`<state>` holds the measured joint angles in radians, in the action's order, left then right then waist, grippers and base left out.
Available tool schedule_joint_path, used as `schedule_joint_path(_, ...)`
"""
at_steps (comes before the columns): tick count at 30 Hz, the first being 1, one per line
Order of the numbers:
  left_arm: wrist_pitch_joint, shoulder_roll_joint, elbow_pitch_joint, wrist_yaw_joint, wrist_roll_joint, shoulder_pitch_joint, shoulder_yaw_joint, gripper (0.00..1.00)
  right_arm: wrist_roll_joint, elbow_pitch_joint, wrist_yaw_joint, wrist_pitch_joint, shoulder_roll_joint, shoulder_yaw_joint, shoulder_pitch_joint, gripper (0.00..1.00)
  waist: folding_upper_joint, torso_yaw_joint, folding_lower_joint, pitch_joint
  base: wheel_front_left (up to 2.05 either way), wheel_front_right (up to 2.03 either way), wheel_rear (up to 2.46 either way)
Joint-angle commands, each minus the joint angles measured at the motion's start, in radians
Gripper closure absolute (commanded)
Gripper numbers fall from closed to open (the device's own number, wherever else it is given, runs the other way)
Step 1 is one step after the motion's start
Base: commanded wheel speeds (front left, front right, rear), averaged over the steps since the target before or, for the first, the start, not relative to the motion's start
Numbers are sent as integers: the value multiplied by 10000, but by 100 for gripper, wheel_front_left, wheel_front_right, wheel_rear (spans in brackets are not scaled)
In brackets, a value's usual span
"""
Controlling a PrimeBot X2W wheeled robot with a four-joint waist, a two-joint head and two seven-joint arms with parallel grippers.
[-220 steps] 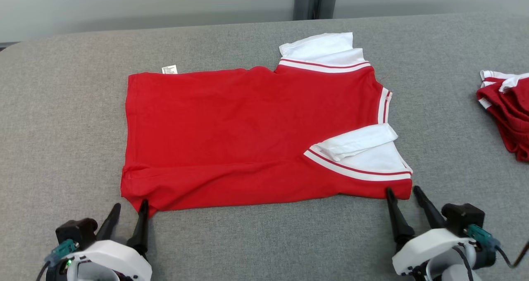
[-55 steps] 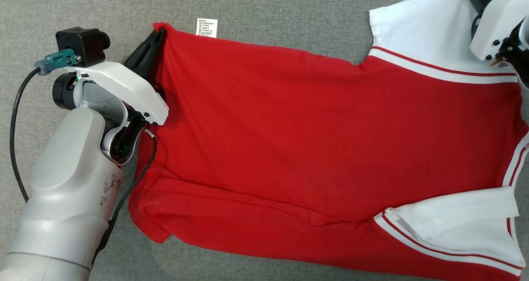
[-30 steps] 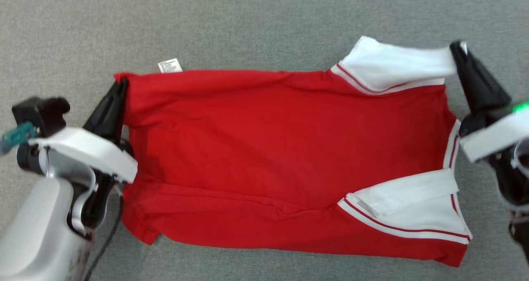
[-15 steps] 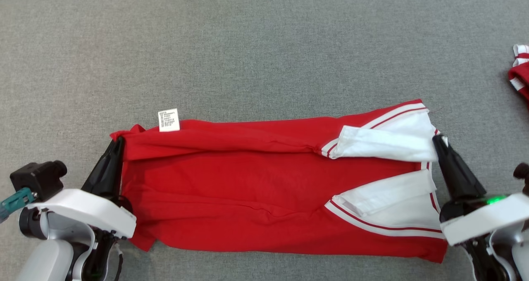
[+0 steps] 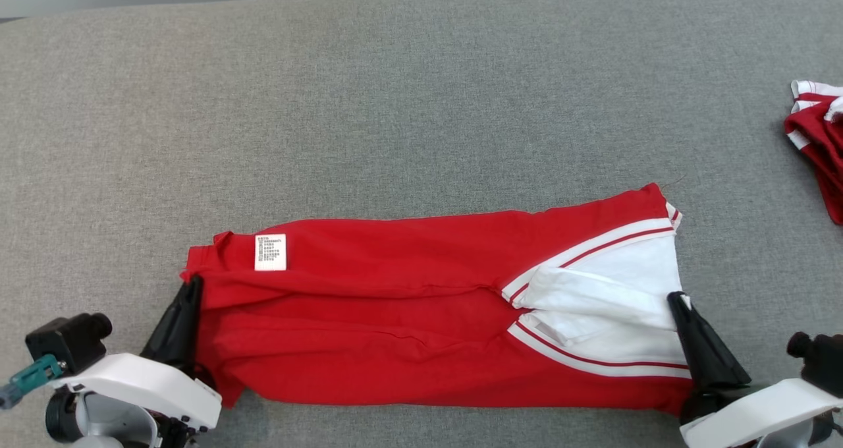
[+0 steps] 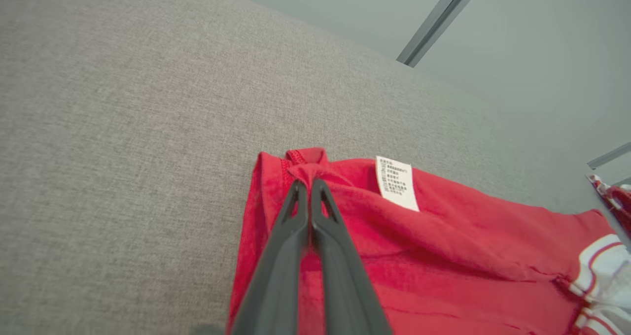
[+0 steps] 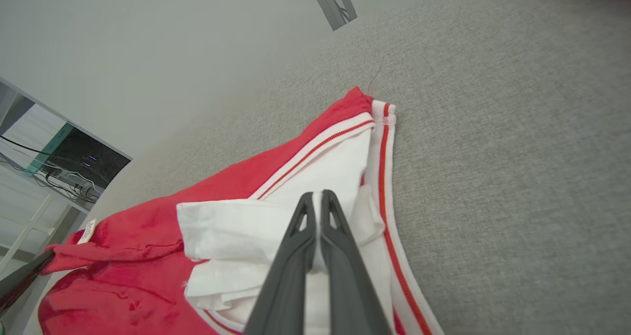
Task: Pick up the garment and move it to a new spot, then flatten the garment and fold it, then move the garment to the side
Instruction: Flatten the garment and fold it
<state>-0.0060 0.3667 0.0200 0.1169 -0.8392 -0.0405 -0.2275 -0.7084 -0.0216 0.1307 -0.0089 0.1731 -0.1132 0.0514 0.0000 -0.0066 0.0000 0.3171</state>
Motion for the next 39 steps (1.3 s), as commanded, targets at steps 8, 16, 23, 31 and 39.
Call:
schedule_joint_path(8,-890,-201,575,194,446,20,32,0,1343,112,2,-713,-131,81,-237,0,0,-21,0,-137,0,0,0)
schedule_joint_path(16,-2355,-845,341,387,1151,-335,239,0,2709,-141,2,-2000,-540,772,-576,0,0,-8,0,-484,0,0,0)
schedule_joint_path(23,-2583,-1056,-244,643,2565,-732,512,0,3821,-228,2,-2322,-715,1319,-1087,0,0,-27,0,-730,0,0,0)
schedule_joint_path(31,-2590,-1378,-420,-60,3865,-778,992,0,4519,424,2,-2373,-748,1374,-1078,0,0,82,0,-969,0,0,0)
schedule_joint_path(39,-2580,-1499,690,-784,4554,-300,1308,0,4469,955,2,-2411,-709,1372,-950,0,0,183,0,-1211,0,0,0)
